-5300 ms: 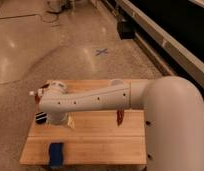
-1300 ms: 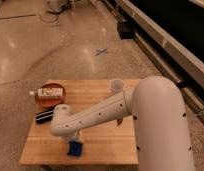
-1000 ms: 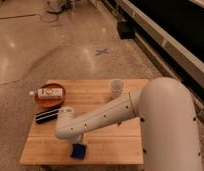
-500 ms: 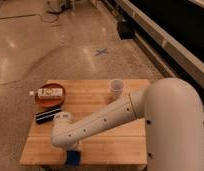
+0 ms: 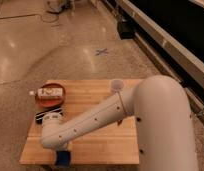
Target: Wipe the white sponge on the table
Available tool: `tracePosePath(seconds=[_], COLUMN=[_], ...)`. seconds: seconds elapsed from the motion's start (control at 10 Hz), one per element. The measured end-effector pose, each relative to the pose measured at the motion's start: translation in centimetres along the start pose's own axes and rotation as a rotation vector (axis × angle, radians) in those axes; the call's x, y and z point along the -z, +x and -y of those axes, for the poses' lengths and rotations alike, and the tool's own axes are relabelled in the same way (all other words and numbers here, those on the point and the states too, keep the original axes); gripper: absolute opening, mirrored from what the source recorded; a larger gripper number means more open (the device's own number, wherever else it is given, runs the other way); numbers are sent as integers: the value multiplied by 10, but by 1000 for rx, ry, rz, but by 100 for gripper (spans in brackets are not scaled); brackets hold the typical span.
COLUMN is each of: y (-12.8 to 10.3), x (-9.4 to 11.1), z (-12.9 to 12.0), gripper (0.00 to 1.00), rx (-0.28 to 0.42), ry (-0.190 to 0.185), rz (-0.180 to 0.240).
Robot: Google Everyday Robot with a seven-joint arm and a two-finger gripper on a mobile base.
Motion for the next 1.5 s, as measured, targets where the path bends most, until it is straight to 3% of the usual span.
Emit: tracePosePath(seconds=[0.4, 0.8, 1.1, 1.5], y=[20, 55, 82, 99], x=[-9, -11, -11, -21], z=[18, 25, 19, -12], gripper=[0, 0, 0, 0], rx=[6, -13, -19, -16], ry=[4, -3, -24, -74], rz=[-15, -50, -65, -27])
